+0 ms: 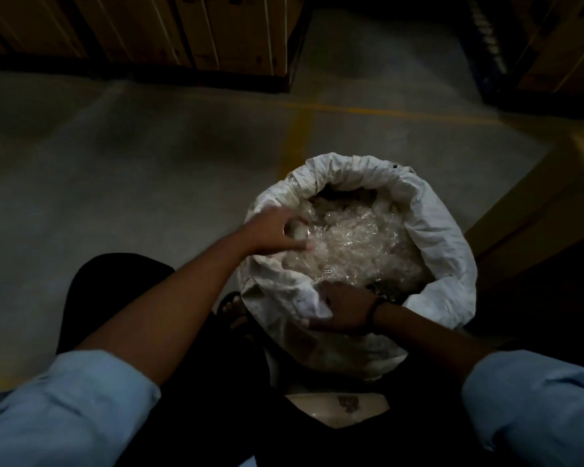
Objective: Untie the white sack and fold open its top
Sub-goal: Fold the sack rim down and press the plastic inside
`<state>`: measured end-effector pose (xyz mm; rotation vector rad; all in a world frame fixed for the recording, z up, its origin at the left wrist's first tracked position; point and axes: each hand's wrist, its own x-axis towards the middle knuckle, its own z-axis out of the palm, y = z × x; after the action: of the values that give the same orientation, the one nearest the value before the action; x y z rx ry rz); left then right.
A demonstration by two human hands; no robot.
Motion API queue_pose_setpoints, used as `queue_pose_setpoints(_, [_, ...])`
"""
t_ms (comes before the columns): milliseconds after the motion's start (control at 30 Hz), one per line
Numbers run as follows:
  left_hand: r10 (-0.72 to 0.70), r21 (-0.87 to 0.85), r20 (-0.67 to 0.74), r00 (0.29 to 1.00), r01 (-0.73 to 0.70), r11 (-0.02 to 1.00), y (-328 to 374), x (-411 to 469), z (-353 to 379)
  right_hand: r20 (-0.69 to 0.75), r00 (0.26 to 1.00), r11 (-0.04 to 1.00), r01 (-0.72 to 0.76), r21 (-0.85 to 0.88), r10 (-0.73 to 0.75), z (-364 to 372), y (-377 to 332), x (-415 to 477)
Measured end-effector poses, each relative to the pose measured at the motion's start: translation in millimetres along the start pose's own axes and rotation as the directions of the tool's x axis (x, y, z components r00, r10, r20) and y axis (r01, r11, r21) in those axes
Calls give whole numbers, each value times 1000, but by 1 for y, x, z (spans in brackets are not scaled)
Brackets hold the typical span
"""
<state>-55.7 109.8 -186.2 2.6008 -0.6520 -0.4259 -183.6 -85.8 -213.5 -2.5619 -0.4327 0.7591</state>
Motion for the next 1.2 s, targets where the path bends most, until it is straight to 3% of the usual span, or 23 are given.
queue_pose_setpoints(33, [-104, 64, -182, 978, 117, 991, -5, 4, 2, -45, 999, 1000, -21, 20, 22, 3, -3, 7])
queue_pose_setpoints(67, [-225, 87, -276, 934, 257, 962, -12, 8, 7, -60, 998, 999, -22, 41, 25, 8, -7, 13])
queue_pose_setpoints(133, [-458, -15, -195, 867, 465, 885, -17, 13, 25, -44, 998, 986, -42, 162, 50, 13, -18, 23])
queue_pose_setpoints(233, [-551, -108, -139, 823, 540, 834, -21, 16, 54, -33, 999, 992, -11, 125, 15, 20, -35, 37])
queue_pose_setpoints(367, [-490, -49, -221, 843, 493, 869, -16, 25, 57, 111, 988, 988, 117, -97, -106, 42, -46, 46])
queue_pose_setpoints(467, [-486, -96, -250, 837, 479, 873, -19, 36, 40, 89, 984, 986, 161, -46, -157, 34, -37, 46])
queue_pose_setpoints(667, [-543, -53, -145, 827, 541, 839, -26, 56, 13, 106, 985, 990, 134, 50, -139, -7, -35, 51])
queue_pose_setpoints(767, [-476, -3, -231, 848, 489, 872, -24, 80, -1, -142, 989, 997, 41, -65, -50, -38, -2, 81])
queue_pose_setpoints(833, [-400, 19, -285, 871, 422, 906, -23, 98, 1, -409, 912, 970, -132, -203, 38, -56, 33, 103])
queue_pose_setpoints(900, [-345, 75, -310, 886, 384, 920, -22, 117, 6, -559, 827, 915, -271, -299, 62, -78, 64, 122])
queue_pose_setpoints(1067, [-304, 130, -247, 920, 343, 930, -32, 152, 11, -604, 786, 780, -459, -425, 134, -136, 116, 148])
queue_pose_setpoints(1200, [-154, 242, -249, 956, 216, 946, -58, 167, 5, -553, 802, 801, -475, -365, 224, -156, 146, 172])
